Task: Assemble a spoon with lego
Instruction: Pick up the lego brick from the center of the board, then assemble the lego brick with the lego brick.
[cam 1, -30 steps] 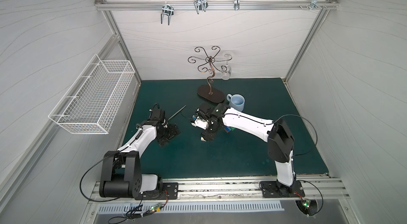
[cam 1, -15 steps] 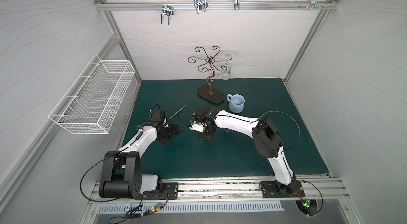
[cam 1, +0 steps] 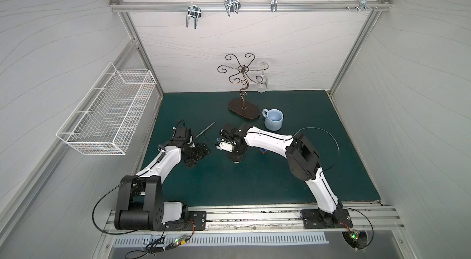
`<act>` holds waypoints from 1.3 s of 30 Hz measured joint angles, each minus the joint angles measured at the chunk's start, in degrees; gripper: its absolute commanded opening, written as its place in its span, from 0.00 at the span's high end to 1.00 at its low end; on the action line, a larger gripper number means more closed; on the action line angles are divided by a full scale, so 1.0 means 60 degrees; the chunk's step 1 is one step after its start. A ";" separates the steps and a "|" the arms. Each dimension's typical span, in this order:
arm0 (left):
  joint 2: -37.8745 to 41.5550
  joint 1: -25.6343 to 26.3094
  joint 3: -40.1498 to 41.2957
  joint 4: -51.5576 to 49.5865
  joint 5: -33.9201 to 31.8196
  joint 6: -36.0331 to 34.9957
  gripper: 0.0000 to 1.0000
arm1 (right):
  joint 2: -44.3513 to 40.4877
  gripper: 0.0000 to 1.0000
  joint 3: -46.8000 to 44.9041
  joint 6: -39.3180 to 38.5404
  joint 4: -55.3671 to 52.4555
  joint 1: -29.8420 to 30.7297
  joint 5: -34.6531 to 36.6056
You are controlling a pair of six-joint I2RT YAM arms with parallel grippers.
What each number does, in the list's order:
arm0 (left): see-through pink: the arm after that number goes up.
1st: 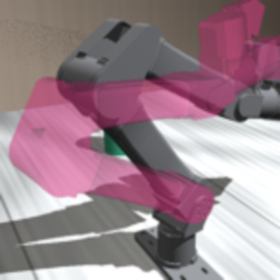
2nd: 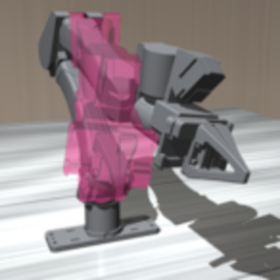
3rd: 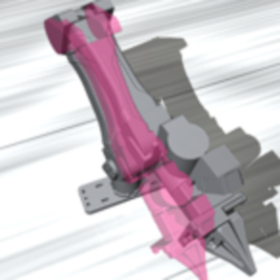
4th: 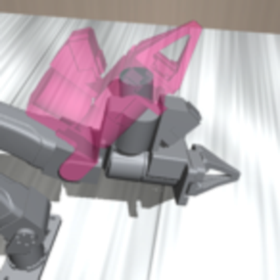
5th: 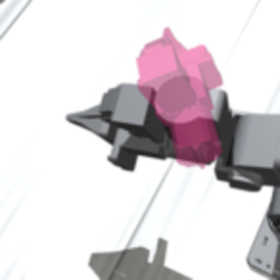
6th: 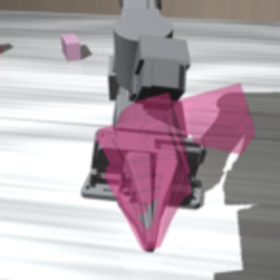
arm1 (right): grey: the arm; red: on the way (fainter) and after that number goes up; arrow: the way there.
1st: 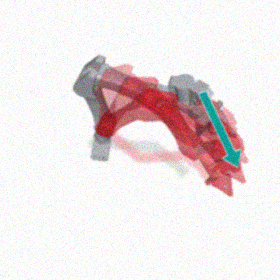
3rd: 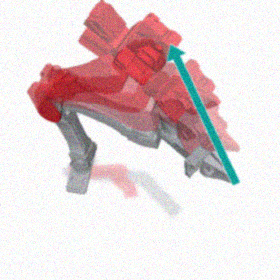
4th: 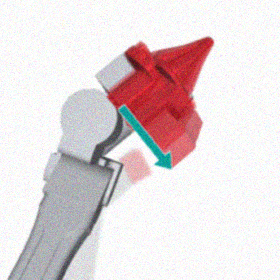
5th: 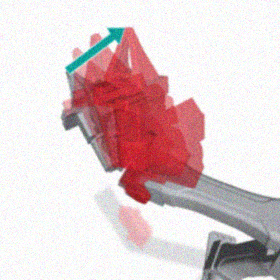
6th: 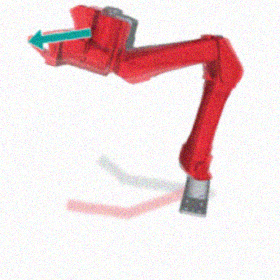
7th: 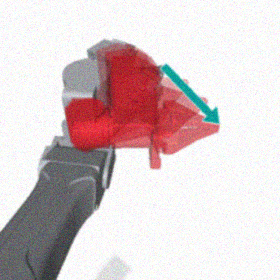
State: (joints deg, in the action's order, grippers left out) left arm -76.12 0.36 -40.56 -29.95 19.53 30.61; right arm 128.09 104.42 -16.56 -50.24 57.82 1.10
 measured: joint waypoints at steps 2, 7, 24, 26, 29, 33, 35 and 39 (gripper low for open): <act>0.0000 0.0000 0.0000 -0.0004 0.0004 -0.0004 0.11 | 0.0040 0.61 0.0000 -0.0007 -0.0047 0.0000 0.0026; 0.0000 0.0000 0.0000 -0.0004 0.0000 -0.0029 0.11 | 0.0069 0.75 0.0004 -0.0004 -0.0135 -0.0022 0.0073; 0.0404 0.2849 -0.0237 0.0882 -0.0448 -0.0918 0.00 | -0.3340 0.80 0.0576 0.1617 -0.2200 -0.1916 0.0914; 0.0415 0.3333 -0.0244 0.1129 -0.0627 -0.1082 0.00 | -0.3876 0.80 0.0597 0.1745 -0.2466 -0.2364 0.1107; 0.0357 0.3971 -0.0251 0.1443 -0.0769 -0.1231 0.00 | -0.4124 0.80 0.0576 0.1778 -0.2892 -0.2696 0.1326; 0.0098 0.4233 -0.0255 0.1778 -0.0794 -0.1257 0.00 | -0.3967 0.80 0.0364 0.1767 -0.3238 -0.2725 0.1388; -0.0033 0.4280 -0.0255 0.1836 -0.0812 -0.1260 0.00 | -0.3883 0.80 0.0251 0.1767 -0.3311 -0.2725 0.1366; -0.0164 0.4346 -0.0255 0.1843 -0.0838 -0.1279 0.00 | -0.3738 0.81 0.0164 0.1774 -0.3370 -0.2721 0.1235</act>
State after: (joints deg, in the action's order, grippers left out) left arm -77.10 26.44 -42.09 -18.90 14.50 22.94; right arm 105.67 105.41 -5.91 -70.46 41.50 8.51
